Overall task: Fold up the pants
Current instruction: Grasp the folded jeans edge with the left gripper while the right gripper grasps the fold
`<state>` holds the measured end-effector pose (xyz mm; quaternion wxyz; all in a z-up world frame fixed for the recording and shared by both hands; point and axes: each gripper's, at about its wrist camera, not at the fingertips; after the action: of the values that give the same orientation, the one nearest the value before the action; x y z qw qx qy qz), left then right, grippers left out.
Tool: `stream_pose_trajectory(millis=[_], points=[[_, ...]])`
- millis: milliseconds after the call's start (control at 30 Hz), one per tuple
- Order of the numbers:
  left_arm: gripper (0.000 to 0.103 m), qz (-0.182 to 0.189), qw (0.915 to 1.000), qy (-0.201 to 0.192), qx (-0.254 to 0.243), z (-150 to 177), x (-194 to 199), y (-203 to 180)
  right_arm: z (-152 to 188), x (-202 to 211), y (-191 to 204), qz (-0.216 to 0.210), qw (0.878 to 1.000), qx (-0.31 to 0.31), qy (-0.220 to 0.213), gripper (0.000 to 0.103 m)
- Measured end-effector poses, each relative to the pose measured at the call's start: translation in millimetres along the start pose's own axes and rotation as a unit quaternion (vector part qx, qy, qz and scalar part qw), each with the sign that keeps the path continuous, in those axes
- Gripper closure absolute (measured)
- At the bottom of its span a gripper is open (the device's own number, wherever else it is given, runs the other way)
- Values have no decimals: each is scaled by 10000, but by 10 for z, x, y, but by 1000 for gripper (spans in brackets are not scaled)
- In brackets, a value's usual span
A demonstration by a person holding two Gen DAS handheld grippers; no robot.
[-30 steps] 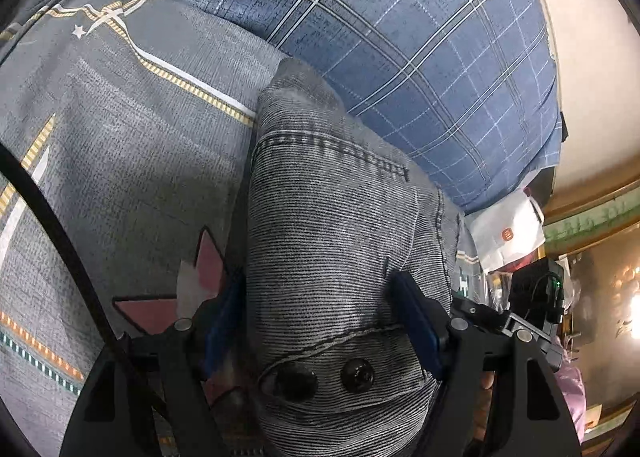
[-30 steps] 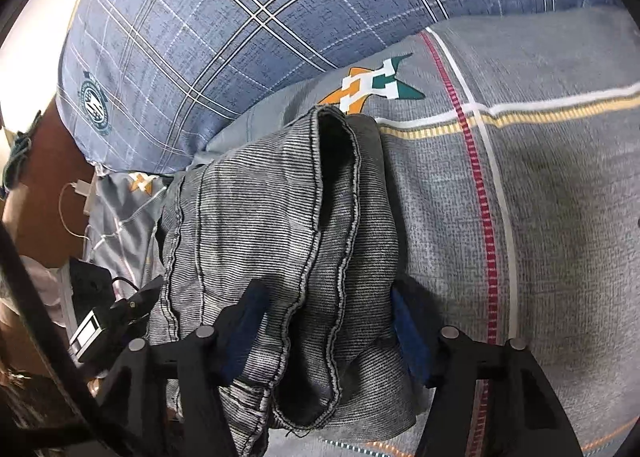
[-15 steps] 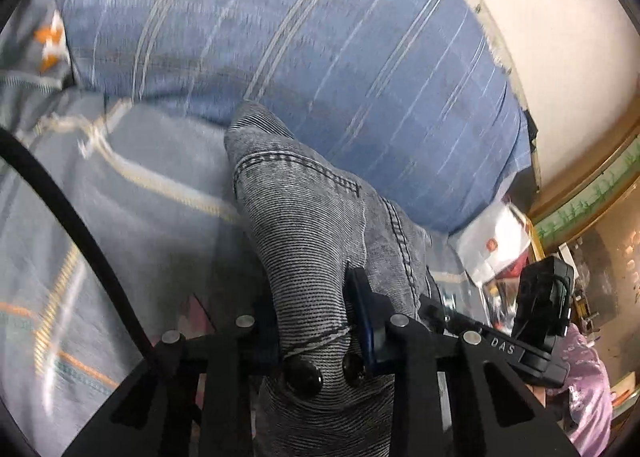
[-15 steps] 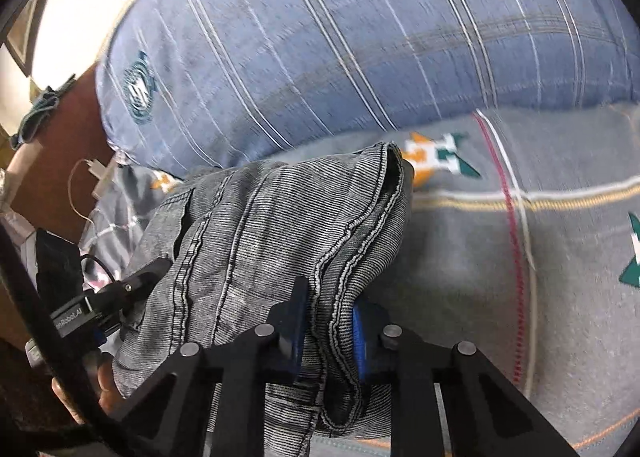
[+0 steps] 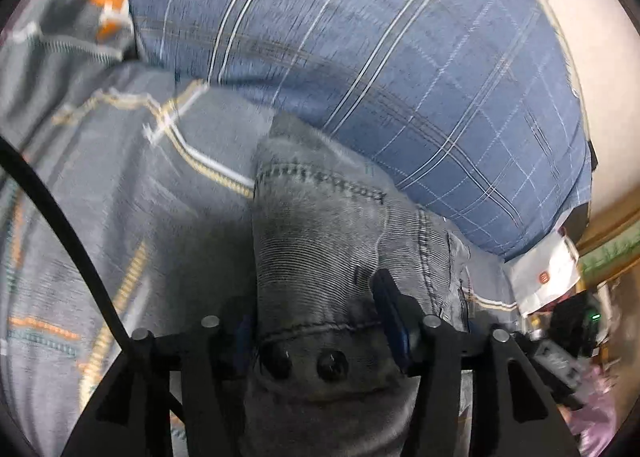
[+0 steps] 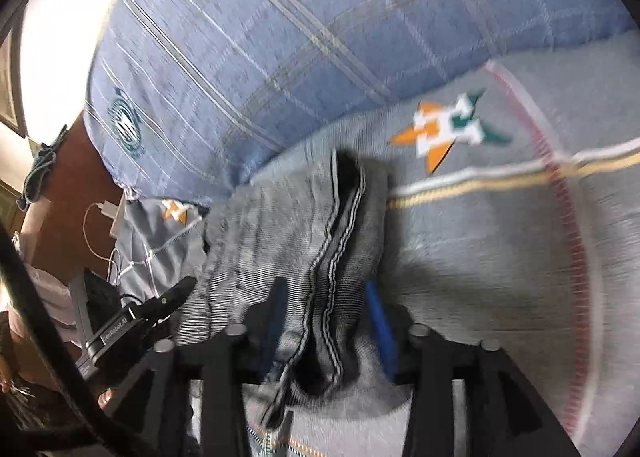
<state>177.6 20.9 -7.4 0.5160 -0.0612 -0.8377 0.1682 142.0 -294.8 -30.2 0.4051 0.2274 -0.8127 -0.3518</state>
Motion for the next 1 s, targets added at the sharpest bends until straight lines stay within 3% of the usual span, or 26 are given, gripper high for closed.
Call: stream_pose_trajectory(millis=[200,367,467,600,800,867,933,1000], points=[[42,-373,9973,-375,-511,138,455,-71,94,293,294,-407,9990,171,-122,52],[33,-331,9947,-679,-695,441,725,-29,324,372,400,-803,9966,153,34,52],[33,-284,9945,-782,-638,599,645,34,393,346,389,-845,9963,106,116,52],[33,-116,9975,-432,-543,617,399,22,350,369,322,-742,9972,38,94,52],[33,-199,9961,-516,-686,654,347,-53,343,231,227,-851,9956,-93,379,54],[33,-295,9950,-550,-783,674,345,-90,340,153,232,-753,9961,-53,453,60],[33,-422,9932,-613,-893,698,337,-137,368,61,258,-472,9972,81,566,77],[33,-539,9911,-658,-1023,722,341,-172,381,85,300,-224,9982,206,523,79]])
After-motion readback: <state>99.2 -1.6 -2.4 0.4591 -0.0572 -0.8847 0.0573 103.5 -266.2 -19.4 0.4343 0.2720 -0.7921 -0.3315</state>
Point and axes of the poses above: each gripper's, at about its wrist camera, not at the fingertips, and x roughly against the way its jaws point, y to its left, z to its underside, and after that the axes turned 15 degrees about -z, right-handed
